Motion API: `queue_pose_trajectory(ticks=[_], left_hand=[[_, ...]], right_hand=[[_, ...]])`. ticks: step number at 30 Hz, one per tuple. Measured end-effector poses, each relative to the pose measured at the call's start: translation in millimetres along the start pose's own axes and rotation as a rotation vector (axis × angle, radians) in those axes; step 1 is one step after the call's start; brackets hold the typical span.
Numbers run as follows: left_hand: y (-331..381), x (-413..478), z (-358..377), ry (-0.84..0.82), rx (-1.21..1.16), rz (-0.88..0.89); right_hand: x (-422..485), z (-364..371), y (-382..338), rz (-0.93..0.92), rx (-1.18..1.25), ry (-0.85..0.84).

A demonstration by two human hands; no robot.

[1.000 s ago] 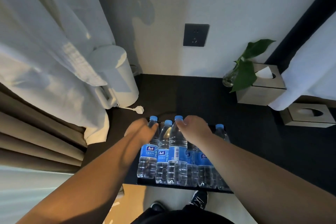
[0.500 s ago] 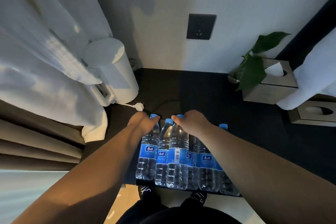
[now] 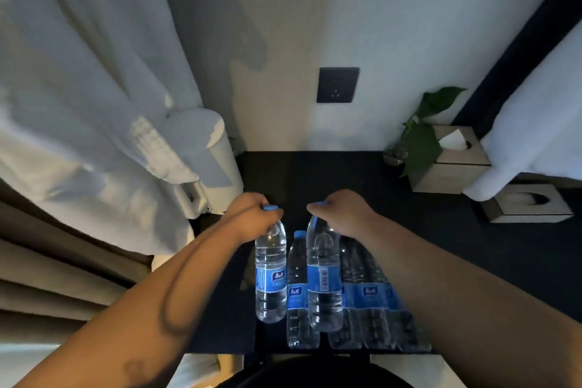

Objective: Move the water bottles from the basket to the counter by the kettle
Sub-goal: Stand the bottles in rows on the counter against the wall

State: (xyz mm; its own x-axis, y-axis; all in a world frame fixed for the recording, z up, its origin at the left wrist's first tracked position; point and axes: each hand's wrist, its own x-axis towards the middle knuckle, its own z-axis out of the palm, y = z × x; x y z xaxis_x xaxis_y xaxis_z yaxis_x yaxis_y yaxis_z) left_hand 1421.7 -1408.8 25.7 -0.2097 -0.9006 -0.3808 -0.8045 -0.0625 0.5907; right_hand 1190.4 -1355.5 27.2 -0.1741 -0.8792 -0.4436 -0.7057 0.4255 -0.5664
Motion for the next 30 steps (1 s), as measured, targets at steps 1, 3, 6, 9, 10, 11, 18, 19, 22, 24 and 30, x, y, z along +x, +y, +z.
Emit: queue_pose_trajectory(ticks=[1,3,6,9,10,11,18,19,22,24,30], left_hand=[[4.8,-1.5,-5.3,0.012,-0.016,0.023],[12.9,-5.4,-13.9,0.036,-0.056,0.070],[23.8,-11.2,-24.8,0.081,-0.059,0.141],[35.8,-14.7,-35.7,0.122,-0.027,0.214],[39.2,-15.3,-38.6,0.140,-0.016,0.230],[42.2,-15.8,-41.2,0.161,-0.009,0.241],[63.3,-6.1,-55.3,0.278,0.002,0.239],[67.0,-2.8,-57.3,0.294,0.007,0.241],[77.2,8.4,-62.7,0.320,-0.009,0.230],[84.5,17.3,-65.2,0.312,-0.004,0.219],[103.9,47.5,-66.6,0.312,0.056,0.178]], right_hand=[[-1.3,-5.9,-3.5,-0.028,-0.003,0.013],[-4.6,-16.9,-9.6,-0.071,0.002,0.048],[-9.6,-31.0,-19.4,-0.126,0.016,0.098],[-12.3,-43.2,-30.9,-0.179,-0.001,0.125],[-13.2,-47.2,-33.9,-0.196,-0.002,0.133],[-14.2,-50.8,-36.6,-0.212,0.001,0.137],[-16.5,-71.5,-56.0,-0.327,-0.026,0.174],[-14.5,-73.1,-58.5,-0.352,-0.048,0.194],[-5.7,-75.1,-64.0,-0.397,-0.085,0.261],[1.7,-75.2,-67.9,-0.412,-0.102,0.302],[29.4,-78.1,-75.6,-0.383,-0.069,0.344]])
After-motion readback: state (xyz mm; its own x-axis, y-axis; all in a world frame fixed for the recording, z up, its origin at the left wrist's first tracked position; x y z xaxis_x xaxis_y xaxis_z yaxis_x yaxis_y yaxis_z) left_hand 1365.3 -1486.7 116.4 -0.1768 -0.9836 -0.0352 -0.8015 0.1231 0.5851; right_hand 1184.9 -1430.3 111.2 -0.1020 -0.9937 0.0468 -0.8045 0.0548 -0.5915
